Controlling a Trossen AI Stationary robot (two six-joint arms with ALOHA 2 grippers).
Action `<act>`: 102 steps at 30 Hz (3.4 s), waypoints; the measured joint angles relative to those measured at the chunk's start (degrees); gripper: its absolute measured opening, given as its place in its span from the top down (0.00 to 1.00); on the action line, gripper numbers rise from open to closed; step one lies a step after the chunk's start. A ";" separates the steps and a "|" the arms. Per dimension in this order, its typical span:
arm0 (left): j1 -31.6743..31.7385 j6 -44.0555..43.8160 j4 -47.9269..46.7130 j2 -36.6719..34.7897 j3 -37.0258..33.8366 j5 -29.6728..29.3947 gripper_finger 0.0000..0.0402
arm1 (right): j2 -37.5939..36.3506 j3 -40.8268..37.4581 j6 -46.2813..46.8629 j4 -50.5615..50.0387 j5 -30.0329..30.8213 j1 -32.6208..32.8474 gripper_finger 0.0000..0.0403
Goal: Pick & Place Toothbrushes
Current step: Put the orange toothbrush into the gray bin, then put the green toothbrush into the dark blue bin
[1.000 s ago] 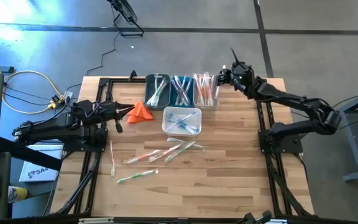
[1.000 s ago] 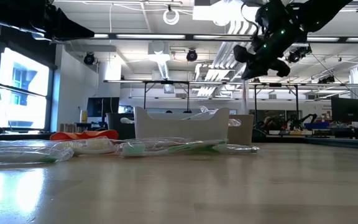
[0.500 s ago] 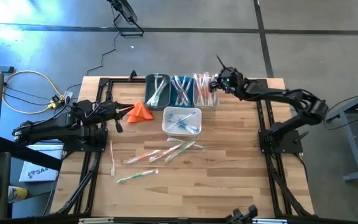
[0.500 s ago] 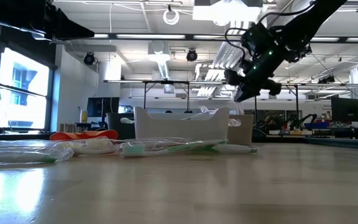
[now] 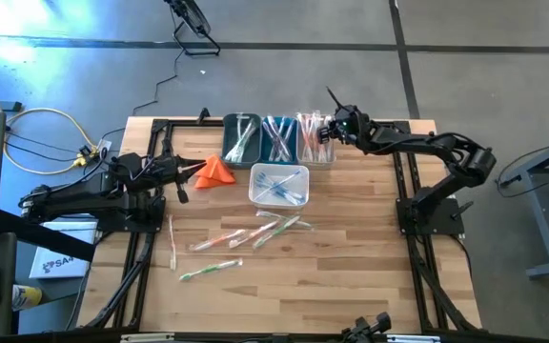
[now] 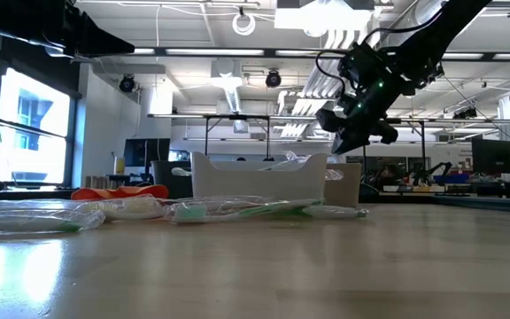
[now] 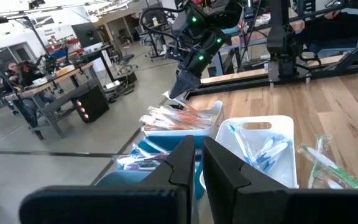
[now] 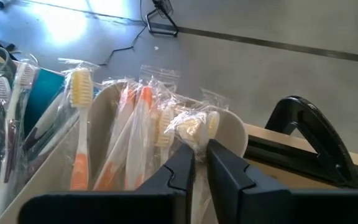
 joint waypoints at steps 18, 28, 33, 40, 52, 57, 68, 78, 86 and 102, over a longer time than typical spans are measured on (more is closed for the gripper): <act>0.01 -0.01 0.01 0.01 0.00 0.00 0.94 | -2.55 -0.07 -9.31 5.61 -1.21 3.57 0.62; 0.00 -0.01 0.00 0.00 0.00 0.00 0.94 | -11.71 -0.07 -10.54 7.23 -1.20 7.21 0.63; 0.01 -0.01 0.00 0.00 0.00 0.00 0.94 | -17.69 -0.07 -10.51 7.01 -1.18 9.68 0.63; 0.00 -0.02 0.00 0.00 0.00 0.00 0.94 | -21.93 -0.07 -8.19 4.08 -2.46 14.55 0.63; 0.02 -0.21 0.00 0.00 0.00 0.00 0.94 | -21.93 -0.07 0.55 -5.25 -7.72 26.76 0.63; 0.02 -0.21 0.00 0.00 0.00 0.00 0.94 | -21.94 -0.07 0.61 -4.86 -7.69 32.17 0.63; 0.02 -2.93 -0.10 0.00 0.00 0.02 0.94 | -21.92 -0.07 2.59 -5.23 2.89 46.37 0.67; 0.00 -10.02 -1.83 0.02 0.00 0.03 0.94 | -23.22 -0.07 -6.26 -5.88 5.96 47.90 0.96; 0.00 -18.25 -6.55 0.02 0.00 0.07 0.94 | -31.65 -0.07 -13.71 -7.69 0.90 45.69 0.98; -5.66 -31.25 -6.56 7.12 0.00 -0.69 0.94 | -29.04 -0.04 -19.45 -9.37 -12.28 36.10 0.99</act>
